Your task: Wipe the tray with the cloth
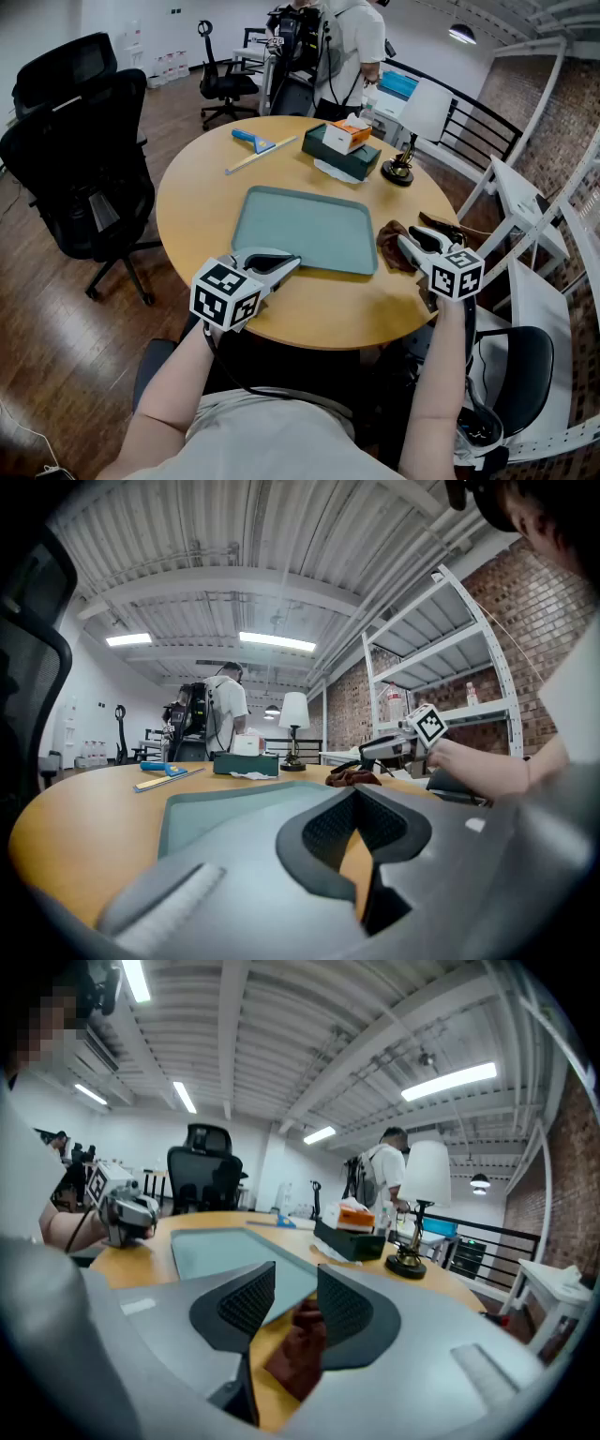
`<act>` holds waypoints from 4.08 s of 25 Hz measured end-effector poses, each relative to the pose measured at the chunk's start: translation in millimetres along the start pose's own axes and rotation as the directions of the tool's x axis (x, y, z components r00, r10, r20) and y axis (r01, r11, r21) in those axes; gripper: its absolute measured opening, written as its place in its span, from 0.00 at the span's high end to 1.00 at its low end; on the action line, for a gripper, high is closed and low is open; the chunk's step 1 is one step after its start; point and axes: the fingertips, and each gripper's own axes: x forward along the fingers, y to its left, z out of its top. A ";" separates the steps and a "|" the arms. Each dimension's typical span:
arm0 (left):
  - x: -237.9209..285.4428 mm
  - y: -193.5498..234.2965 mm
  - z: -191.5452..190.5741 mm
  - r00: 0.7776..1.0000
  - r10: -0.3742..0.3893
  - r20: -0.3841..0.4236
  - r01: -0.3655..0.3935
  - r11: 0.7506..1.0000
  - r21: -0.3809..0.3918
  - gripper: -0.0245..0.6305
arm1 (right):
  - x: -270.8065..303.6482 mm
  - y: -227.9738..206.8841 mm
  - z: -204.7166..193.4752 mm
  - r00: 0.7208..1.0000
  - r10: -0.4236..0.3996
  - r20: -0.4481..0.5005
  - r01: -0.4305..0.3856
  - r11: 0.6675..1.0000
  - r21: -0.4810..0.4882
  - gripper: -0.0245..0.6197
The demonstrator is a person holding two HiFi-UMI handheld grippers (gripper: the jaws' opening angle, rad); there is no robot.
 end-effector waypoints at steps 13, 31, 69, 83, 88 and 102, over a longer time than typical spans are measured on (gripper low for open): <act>2.2 1.4 -0.6 1.000 -0.004 -0.010 0.004 1.000 0.008 0.47 | 49.7 -45.4 -94.4 0.894 0.124 -0.431 -0.111 0.992 0.056 0.60; 2.5 3.1 -2.0 1.000 0.000 -0.021 0.000 1.000 0.006 0.47 | 98.7 -27.1 30.2 0.986 0.035 -0.165 -0.062 0.984 -0.166 0.76; 0.8 3.6 2.7 1.000 0.001 0.008 -0.001 1.000 0.017 0.47 | 76.8 86.4 -47.4 0.845 0.349 -0.404 -0.444 0.879 -0.171 0.75; -0.6 -0.5 4.5 1.000 0.005 0.016 -0.005 1.000 0.026 0.47 | 90.9 144.3 -27.3 0.781 0.464 -0.418 -0.596 0.755 -0.274 0.75; -1.6 0.6 6.3 1.000 0.007 0.025 -0.008 1.000 0.030 0.47 | 97.8 145.1 -29.2 0.764 0.476 -0.436 -0.614 0.744 -0.264 0.75; -0.7 2.2 9.3 0.999 0.009 0.032 -0.010 0.999 0.035 0.47 | 159.0 75.4 -29.4 0.826 0.346 -0.445 -0.469 0.860 -0.201 0.75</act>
